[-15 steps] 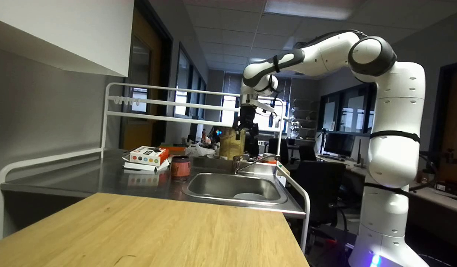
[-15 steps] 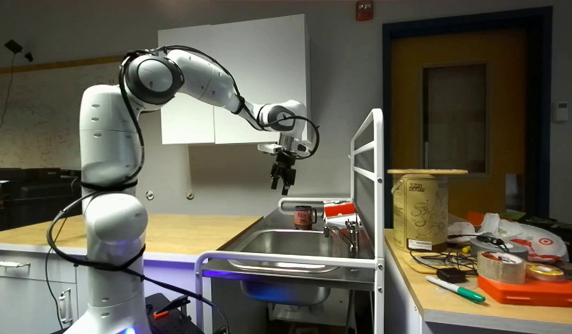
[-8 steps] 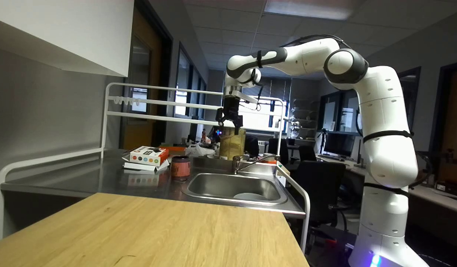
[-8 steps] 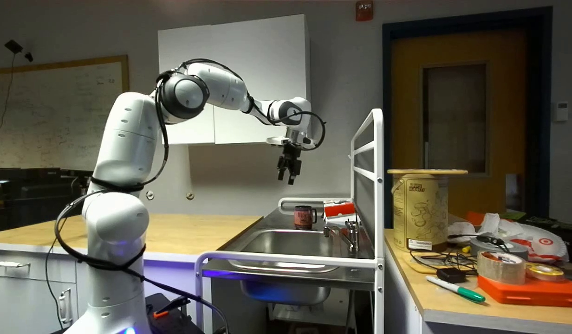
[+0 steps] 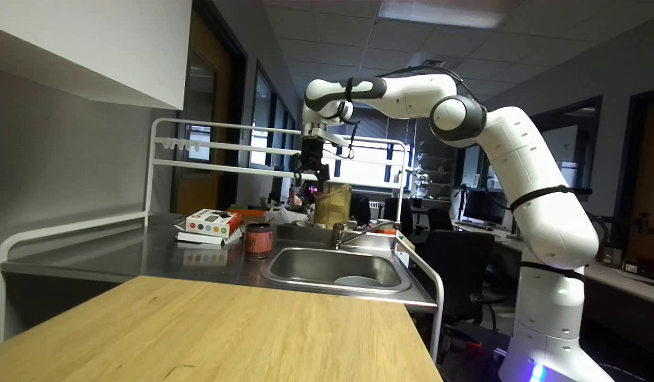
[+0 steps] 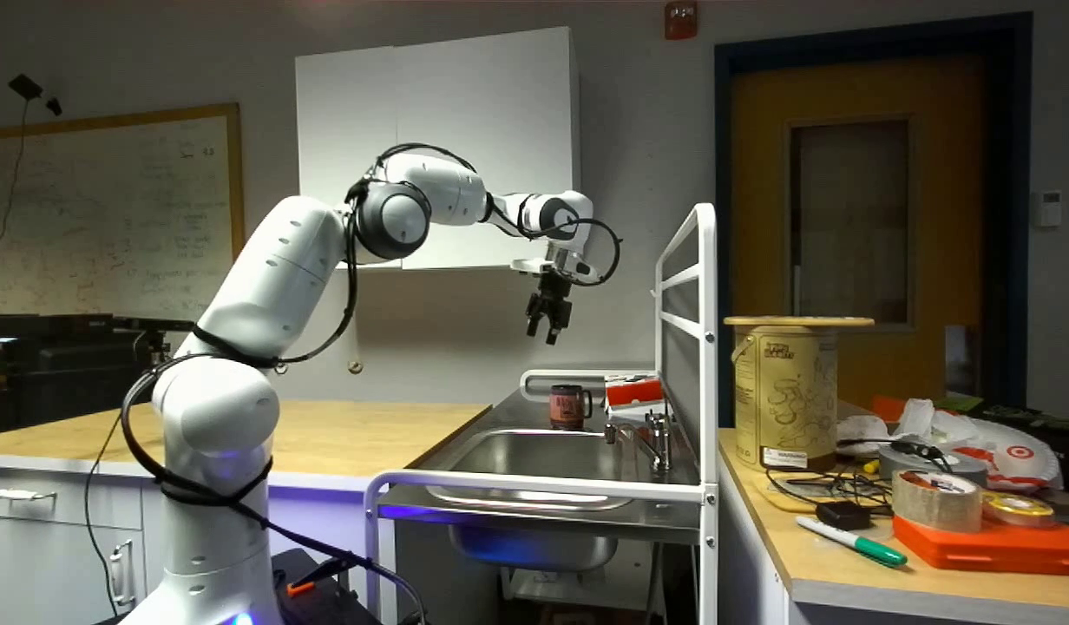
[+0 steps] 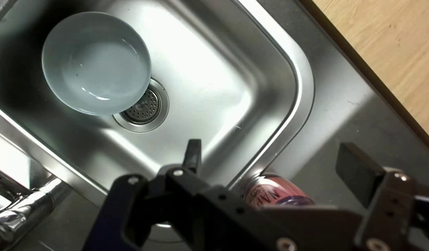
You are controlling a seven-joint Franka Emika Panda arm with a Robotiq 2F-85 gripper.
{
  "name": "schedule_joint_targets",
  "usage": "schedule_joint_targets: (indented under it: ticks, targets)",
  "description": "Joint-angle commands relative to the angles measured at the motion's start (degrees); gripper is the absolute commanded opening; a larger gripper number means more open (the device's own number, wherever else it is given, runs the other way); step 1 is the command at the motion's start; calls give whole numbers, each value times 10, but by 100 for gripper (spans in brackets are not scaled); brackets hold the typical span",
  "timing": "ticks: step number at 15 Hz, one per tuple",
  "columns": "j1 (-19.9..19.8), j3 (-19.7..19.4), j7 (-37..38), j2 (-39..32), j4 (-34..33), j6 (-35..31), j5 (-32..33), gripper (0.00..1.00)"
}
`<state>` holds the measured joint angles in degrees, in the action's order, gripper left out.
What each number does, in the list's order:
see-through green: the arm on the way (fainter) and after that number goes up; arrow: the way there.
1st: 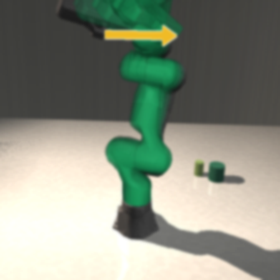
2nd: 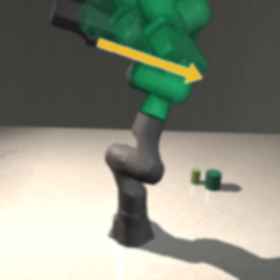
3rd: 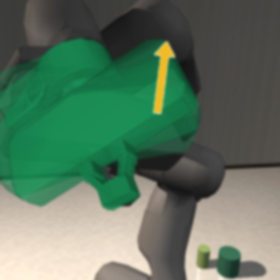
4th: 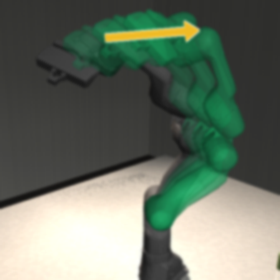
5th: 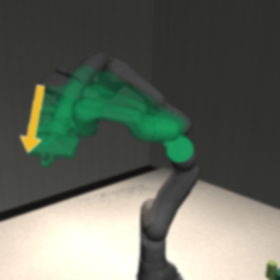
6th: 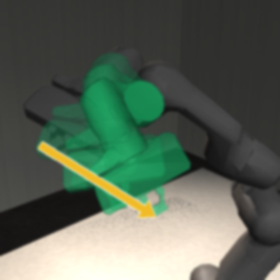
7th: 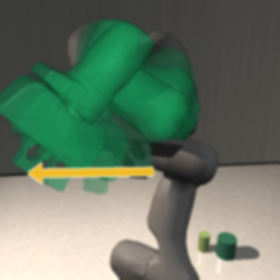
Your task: Place the brown mug in the sink
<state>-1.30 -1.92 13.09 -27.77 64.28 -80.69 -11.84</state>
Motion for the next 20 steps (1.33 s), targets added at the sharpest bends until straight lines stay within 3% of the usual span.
schedule_joint_targets:
  ticks: [1,5,9,11,17,20]
  targets:
    - [-8,9,16,-89,-134,68,-13,100]
    - [-2,9,30,-156,-233,129,-16,100]
    - [-11,16,123,-217,-329,199,-70,100]
    - [-16,19,168,-230,-345,211,-102,100]
    - [-24,42,223,-265,-376,183,-111,100]
    - [-15,26,252,-271,-375,148,-103,100]
